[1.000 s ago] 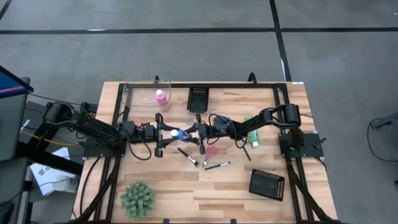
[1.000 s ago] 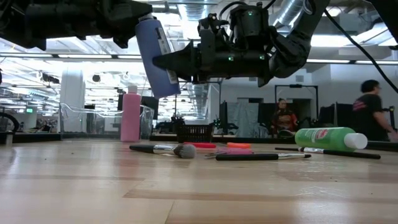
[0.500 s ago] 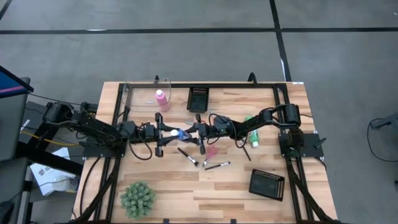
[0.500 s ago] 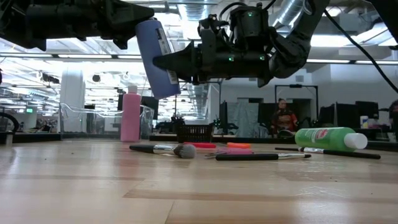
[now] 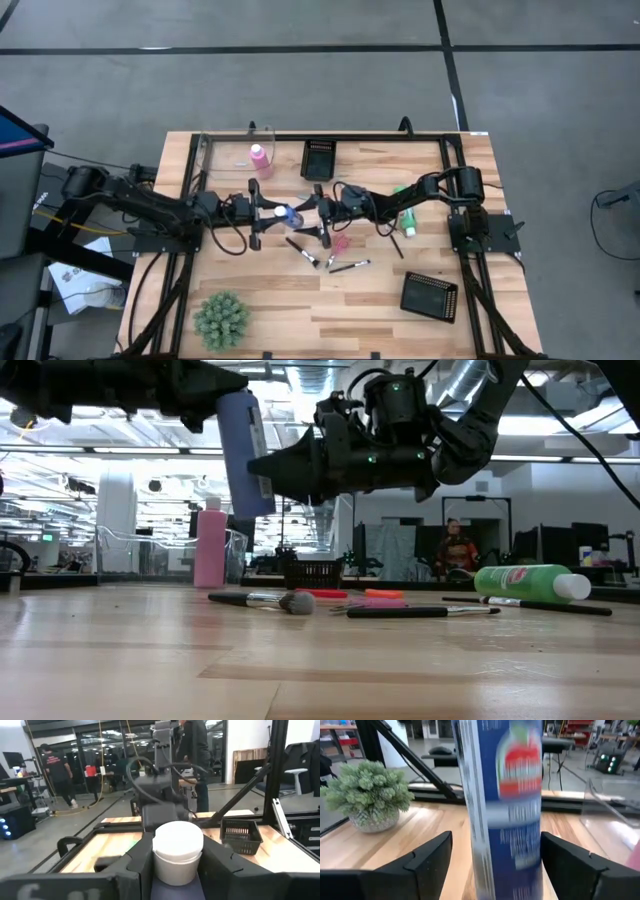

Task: Pick & Place Paint Supplies
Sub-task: Put the purple paint bottle into the transparent bin

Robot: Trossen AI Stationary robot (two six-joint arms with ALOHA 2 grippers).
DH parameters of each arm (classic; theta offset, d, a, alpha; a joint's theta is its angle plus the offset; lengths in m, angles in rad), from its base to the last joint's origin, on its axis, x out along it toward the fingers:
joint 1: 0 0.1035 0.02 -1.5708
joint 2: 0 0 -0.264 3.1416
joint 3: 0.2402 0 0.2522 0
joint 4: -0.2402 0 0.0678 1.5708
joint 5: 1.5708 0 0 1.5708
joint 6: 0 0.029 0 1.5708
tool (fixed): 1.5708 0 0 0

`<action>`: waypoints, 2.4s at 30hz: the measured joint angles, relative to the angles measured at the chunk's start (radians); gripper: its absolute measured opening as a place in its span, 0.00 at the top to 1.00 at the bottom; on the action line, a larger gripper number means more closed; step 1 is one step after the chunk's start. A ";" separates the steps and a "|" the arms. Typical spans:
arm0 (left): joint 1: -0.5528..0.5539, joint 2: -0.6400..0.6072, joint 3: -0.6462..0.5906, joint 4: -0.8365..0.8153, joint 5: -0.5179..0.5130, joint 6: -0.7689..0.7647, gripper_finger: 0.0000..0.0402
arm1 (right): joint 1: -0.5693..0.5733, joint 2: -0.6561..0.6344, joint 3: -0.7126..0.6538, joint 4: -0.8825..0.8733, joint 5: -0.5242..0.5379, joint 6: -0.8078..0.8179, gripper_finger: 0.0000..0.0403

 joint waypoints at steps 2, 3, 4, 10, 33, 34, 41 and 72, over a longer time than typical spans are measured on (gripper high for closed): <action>-0.001 -0.050 0.020 -0.082 -0.028 0.013 0.73 | 0.000 0.000 0.000 -0.035 0.006 0.000 0.29; -0.001 -0.072 0.030 -0.123 -0.050 0.020 0.73 | 0.000 0.000 0.001 -0.054 0.010 0.001 0.29; -0.001 -0.091 0.040 -0.160 -0.079 0.030 0.73 | 0.000 0.000 0.000 -0.076 0.013 0.005 0.29; 0.002 -0.195 0.061 -0.276 -0.339 0.129 0.73 | 0.034 0.001 -0.053 0.041 -0.017 -0.014 0.29; 0.171 -0.227 0.059 -0.358 -0.658 0.182 0.73 | 0.017 -0.566 -0.696 0.468 0.098 -0.089 0.29; 0.182 -0.227 0.059 -0.350 -0.672 0.180 0.73 | 0.025 -0.588 -0.713 0.463 0.109 -0.089 0.29; 0.272 -0.227 0.059 -0.334 -0.749 0.103 0.73 | 0.091 -0.620 -0.771 0.455 0.208 -0.090 0.29; 0.681 -0.224 -0.208 -0.270 -0.567 -0.285 0.73 | 0.108 -0.568 -0.752 0.459 0.238 -0.108 0.29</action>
